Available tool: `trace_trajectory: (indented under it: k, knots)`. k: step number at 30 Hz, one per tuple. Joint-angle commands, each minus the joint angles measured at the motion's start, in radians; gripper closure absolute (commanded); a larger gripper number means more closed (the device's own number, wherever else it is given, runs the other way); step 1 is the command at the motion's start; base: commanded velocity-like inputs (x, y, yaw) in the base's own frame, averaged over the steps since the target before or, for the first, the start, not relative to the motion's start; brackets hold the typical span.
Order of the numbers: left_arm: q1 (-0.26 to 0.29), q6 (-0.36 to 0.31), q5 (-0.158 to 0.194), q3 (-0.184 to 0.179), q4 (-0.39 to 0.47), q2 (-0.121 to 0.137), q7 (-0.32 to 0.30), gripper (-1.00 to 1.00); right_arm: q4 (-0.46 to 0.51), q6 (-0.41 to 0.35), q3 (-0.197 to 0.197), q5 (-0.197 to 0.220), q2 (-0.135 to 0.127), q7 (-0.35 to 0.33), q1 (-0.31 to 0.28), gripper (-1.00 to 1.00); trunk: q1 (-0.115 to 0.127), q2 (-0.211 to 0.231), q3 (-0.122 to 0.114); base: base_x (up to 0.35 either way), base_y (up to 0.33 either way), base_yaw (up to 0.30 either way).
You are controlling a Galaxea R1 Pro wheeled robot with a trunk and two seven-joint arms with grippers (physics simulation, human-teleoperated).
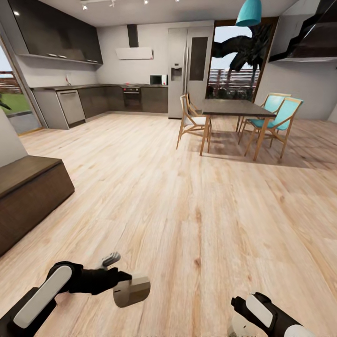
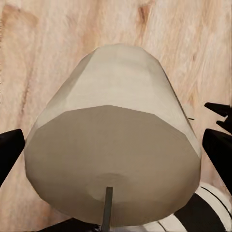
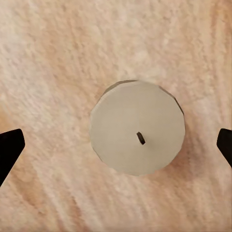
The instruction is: Place each of the two pumpkins and all three candles from the living room inside a cabinet in the living room (use any cabinet), then make sure every cabinet is closed, and position the cauldron so it is next to a table in the living room.
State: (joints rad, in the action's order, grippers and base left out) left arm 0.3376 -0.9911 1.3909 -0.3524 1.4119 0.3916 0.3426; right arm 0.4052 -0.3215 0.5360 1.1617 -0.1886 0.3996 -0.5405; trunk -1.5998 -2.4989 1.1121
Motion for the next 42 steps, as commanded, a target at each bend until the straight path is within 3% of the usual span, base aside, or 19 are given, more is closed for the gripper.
trace_trajectory:
  k: [1,5,8,13,15,16,21,26,42]
  knots:
    - [-0.001,0.000,0.016,0.018,0.001,0.002,0.006,1.00,0.003,-0.002,0.007,0.006,-0.001,0.008,-0.001,-1.00,-0.001,-0.001,0.005,0.000,0.000,0.000]
    - [-0.004,-0.001,0.019,0.038,0.001,0.004,-0.009,1.00,-0.001,0.031,0.009,0.004,0.000,0.006,-0.001,-1.00,-0.002,-0.002,0.020,0.000,0.000,0.000]
    - [-0.007,-0.001,0.019,0.041,-0.001,0.004,-0.048,1.00,-0.005,0.059,0.010,0.003,0.000,-0.002,-0.001,-1.00,-0.004,-0.003,0.032,0.000,0.000,0.000]
    - [-0.009,-0.001,0.021,0.041,-0.002,0.004,-0.061,1.00,-0.005,0.073,0.010,0.002,0.000,-0.004,-0.001,-1.00,-0.006,-0.004,0.051,0.000,0.000,0.000]
    - [-0.010,-0.002,0.035,0.042,-0.002,0.009,-0.107,1.00,-0.006,0.075,0.010,0.001,0.000,-0.005,-0.001,-1.00,-0.007,-0.005,0.059,0.000,0.000,0.000]
    - [-0.010,-0.002,0.038,0.041,-0.001,0.014,-0.120,1.00,-0.005,0.075,0.010,0.001,0.000,-0.005,-0.001,-1.00,-0.007,-0.005,0.063,0.000,0.000,0.000]
    - [-0.011,-0.002,0.063,0.038,0.001,0.086,-0.261,1.00,-0.005,0.076,0.010,0.000,0.000,-0.007,-0.001,-1.00,-0.009,-0.006,0.078,0.000,0.000,0.000]
    - [-0.011,-0.002,0.071,0.034,0.001,0.120,-0.347,1.00,-0.005,0.076,0.010,0.000,0.000,-0.008,-0.001,-1.00,-0.009,-0.006,0.078,0.000,0.000,0.000]
    - [-0.011,-0.001,0.070,0.031,0.001,0.127,-0.366,1.00,-0.005,0.098,0.010,0.000,0.000,-0.011,-0.001,-1.00,-0.009,-0.006,0.078,0.042,0.005,0.000]
